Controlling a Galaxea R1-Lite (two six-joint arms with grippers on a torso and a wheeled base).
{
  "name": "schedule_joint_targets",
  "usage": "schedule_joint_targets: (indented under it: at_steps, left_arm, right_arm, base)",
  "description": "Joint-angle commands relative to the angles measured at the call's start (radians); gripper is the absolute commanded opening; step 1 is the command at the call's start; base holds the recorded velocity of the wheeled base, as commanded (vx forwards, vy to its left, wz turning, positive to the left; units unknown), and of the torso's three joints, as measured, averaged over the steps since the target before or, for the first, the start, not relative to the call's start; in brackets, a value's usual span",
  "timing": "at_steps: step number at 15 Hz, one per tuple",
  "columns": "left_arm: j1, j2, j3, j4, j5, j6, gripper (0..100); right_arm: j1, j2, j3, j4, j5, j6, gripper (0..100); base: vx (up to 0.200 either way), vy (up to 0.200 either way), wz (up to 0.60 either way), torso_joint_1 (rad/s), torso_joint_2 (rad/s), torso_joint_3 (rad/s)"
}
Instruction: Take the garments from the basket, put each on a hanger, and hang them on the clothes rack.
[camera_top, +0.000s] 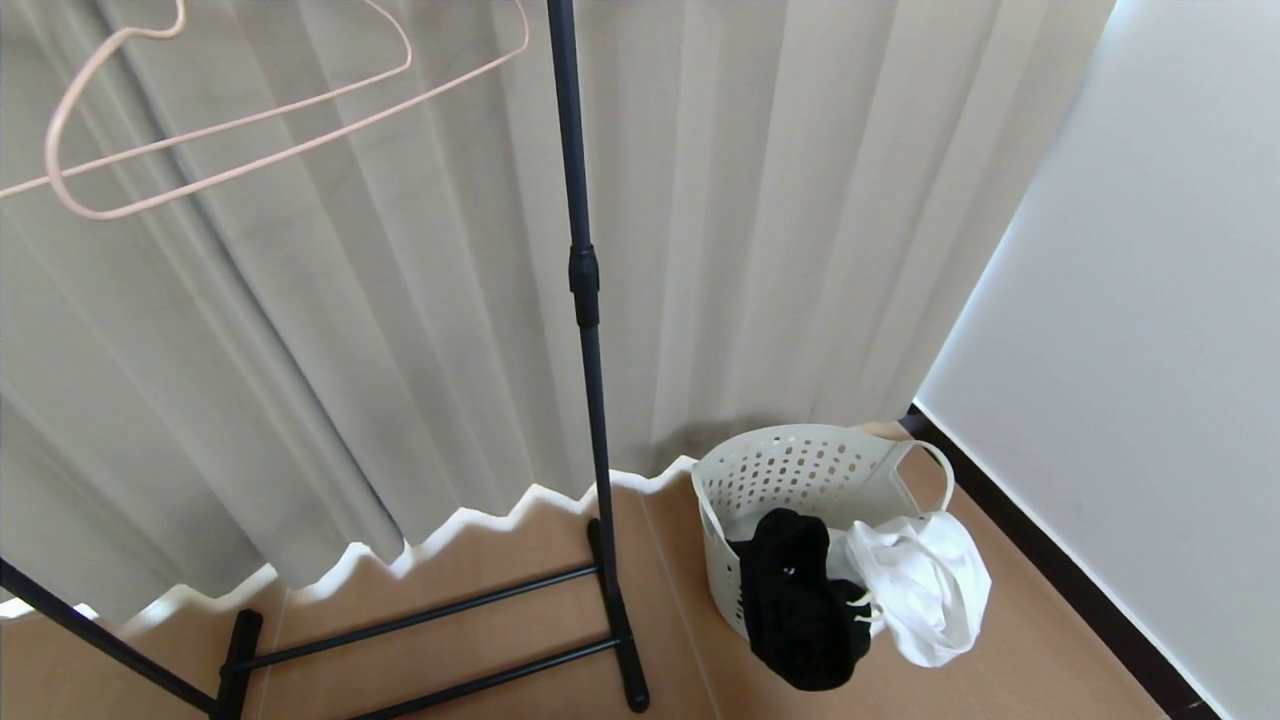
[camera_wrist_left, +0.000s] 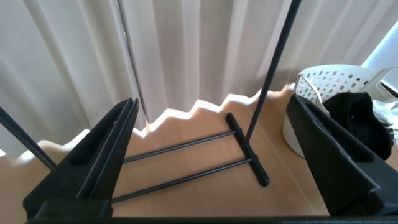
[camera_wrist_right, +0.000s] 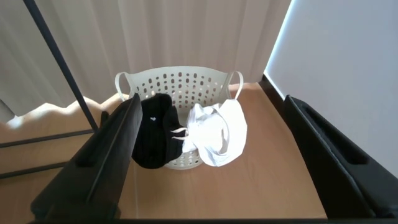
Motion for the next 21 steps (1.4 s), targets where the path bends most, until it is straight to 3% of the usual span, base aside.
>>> schedule_joint_targets:
  at_steps: [1,21]
  left_arm:
    - [0.0,0.0,0.0,0.0,0.0,0.0,100]
    - [0.0,0.0,0.0,0.0,0.003,-0.006,100]
  right_arm:
    - [0.0,0.001,0.0,0.0,0.001,0.0,100]
    - [0.0,0.001,0.0,-0.002,0.001,0.005,100]
  base:
    - [0.0,0.0,0.0,0.007,0.0,-0.198]
    - [0.0,0.0,0.0,0.001,0.0,-0.198]
